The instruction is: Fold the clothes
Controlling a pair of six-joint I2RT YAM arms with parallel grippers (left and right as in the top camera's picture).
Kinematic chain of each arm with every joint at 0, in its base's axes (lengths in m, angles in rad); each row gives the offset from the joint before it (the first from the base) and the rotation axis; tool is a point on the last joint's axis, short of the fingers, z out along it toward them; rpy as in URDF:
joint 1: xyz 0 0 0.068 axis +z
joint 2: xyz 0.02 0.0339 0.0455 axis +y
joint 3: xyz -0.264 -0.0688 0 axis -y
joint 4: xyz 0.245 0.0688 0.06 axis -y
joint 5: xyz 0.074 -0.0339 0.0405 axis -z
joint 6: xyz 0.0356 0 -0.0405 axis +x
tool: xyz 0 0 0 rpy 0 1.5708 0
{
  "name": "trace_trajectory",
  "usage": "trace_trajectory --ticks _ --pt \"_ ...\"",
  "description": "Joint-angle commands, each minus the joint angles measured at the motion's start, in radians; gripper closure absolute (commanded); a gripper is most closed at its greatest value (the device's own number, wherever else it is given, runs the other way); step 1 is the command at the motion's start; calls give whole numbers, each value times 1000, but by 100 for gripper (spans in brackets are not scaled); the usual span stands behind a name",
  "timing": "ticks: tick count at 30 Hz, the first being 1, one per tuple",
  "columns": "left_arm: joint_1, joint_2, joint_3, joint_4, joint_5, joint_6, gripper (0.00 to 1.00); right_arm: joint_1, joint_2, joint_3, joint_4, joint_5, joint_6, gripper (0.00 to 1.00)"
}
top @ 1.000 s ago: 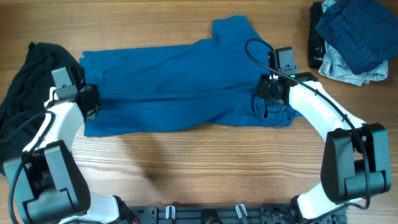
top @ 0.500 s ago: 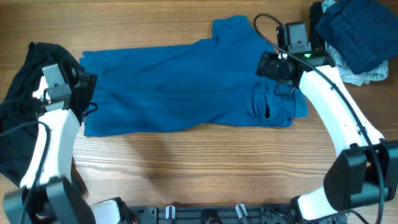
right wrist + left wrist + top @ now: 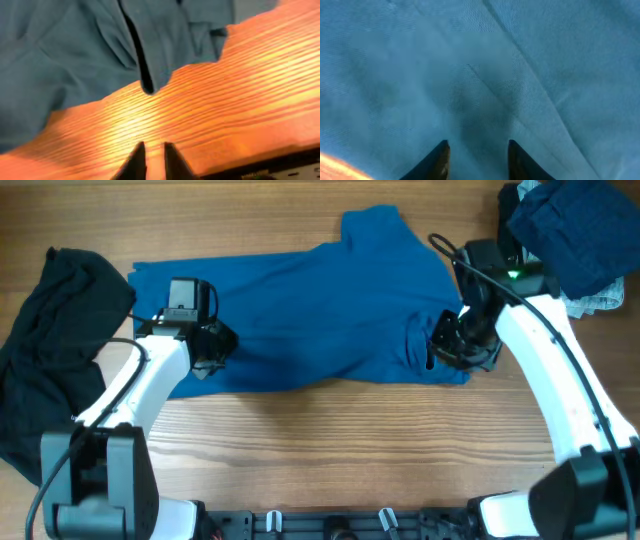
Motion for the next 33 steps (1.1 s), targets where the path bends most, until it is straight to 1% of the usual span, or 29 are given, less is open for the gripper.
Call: trace_trajectory --ticks 1,2,4,6,8,10,11,12,16,17,18,23,25,27,33 --pt "-3 10 8 35 4 9 33 -5 -21 -101 58 35 51 50" --pt "-3 10 8 39 4 9 32 -4 -21 -133 84 29 64 50" --pt "-3 10 8 34 4 11 32 -4 -21 -195 140 18 80 49" --pt "-3 10 8 32 4 11 31 -5 -21 -262 227 10 88 48" --pt "-3 10 8 35 4 11 30 -4 -15 -299 301 3 87 51" --pt "-3 10 8 33 4 11 30 -5 -2 -316 359 -7 88 51" --pt "-3 10 8 29 4 11 27 -5 5 -324 381 -13 88 51" --pt "-3 10 8 27 4 11 27 -5 13 -330 402 -11 86 53" --pt "-3 10 8 27 4 11 25 -5 48 -339 443 -14 87 67" --pt "-3 10 8 27 4 11 22 -5 52 -339 448 -14 88 71" --pt "-3 10 8 27 4 11 22 -5 52 -339 451 -3 89 79" --pt "-3 10 8 17 4 11 21 -6 51 -308 472 49 95 92" --pt "-3 10 8 16 4 11 21 -10 51 -269 488 49 95 96" --pt "-3 10 8 15 4 11 21 -31 51 -245 537 49 68 96" --pt "-3 10 8 8 3 11 21 -77 52 -246 680 82 68 96"
